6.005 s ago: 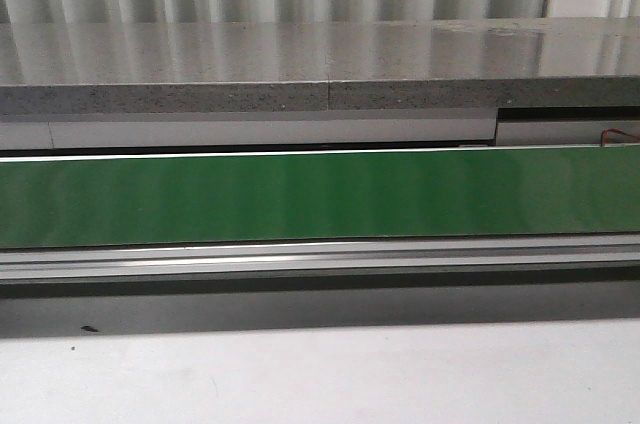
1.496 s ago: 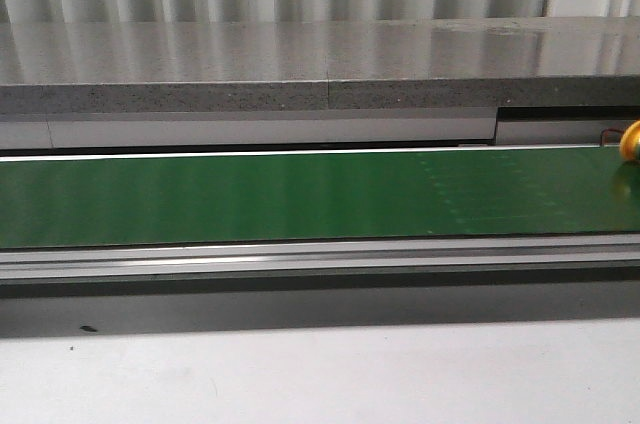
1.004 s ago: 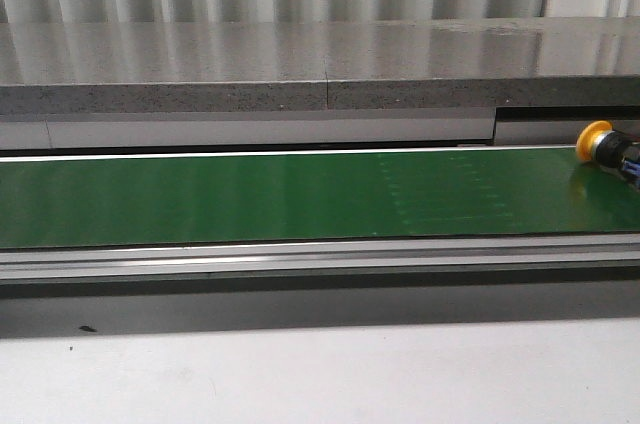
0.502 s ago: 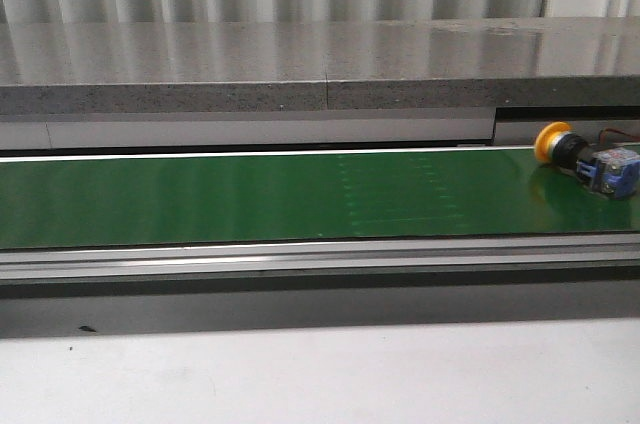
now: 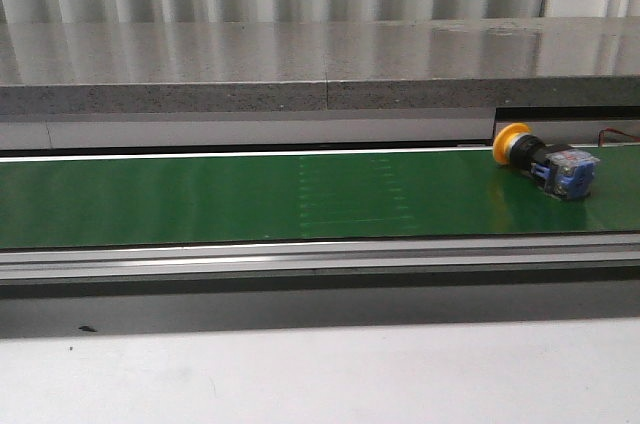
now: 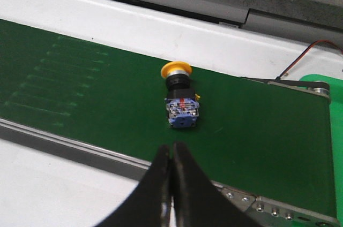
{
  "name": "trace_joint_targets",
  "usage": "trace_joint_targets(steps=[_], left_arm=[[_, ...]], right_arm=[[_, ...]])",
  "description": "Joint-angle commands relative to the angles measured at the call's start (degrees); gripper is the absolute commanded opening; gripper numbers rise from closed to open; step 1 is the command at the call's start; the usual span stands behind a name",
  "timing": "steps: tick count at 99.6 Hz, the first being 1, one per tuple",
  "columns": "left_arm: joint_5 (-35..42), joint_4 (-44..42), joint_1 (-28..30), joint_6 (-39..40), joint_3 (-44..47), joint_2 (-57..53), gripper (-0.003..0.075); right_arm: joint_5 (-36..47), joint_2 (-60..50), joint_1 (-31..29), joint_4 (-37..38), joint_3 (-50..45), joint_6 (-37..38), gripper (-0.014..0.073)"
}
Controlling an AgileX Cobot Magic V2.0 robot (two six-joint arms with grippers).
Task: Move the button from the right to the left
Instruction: 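Place the button on the conveyor belt and open the right gripper, then lower the left gripper toward the button riding on the belt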
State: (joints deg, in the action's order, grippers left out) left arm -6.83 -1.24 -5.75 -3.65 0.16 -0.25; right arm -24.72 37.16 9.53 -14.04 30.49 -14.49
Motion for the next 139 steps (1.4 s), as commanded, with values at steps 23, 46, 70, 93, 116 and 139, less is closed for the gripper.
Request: trace_joint_targets(steps=[23,46,70,93,116,139], left_arm=[[5.5,0.4,-0.3,0.4,2.2,-1.8,-0.0021],[6.4,0.4,-0.3,0.4,2.2,-1.8,-0.0021],[4.9,-0.4,-0.3,0.4,-4.1,-1.5,-0.0021],[-14.2,-0.6,-0.3,0.4,-20.0,6.2,-0.0021],[-29.6,3.4,-0.4,0.4,-31.4,19.7,-0.0020],[-32.7,7.8,-0.4,0.4,-37.1,31.7,0.0307]], right_arm=[[5.3,-14.9,0.0,-0.5,-8.1,-0.6,-0.0068],[5.7,-20.5,0.0,-0.5,-10.0,-0.6,-0.0068],[5.7,-20.5,0.0,-0.5,-10.3,-0.6,-0.0068],[5.6,-20.5,0.0,-0.5,-10.4,-0.6,-0.0068],[5.7,-20.5,0.0,-0.5,-10.4,-0.6,-0.0068],[5.7,-20.5,0.0,-0.5,-10.4,-0.6,-0.0068]])
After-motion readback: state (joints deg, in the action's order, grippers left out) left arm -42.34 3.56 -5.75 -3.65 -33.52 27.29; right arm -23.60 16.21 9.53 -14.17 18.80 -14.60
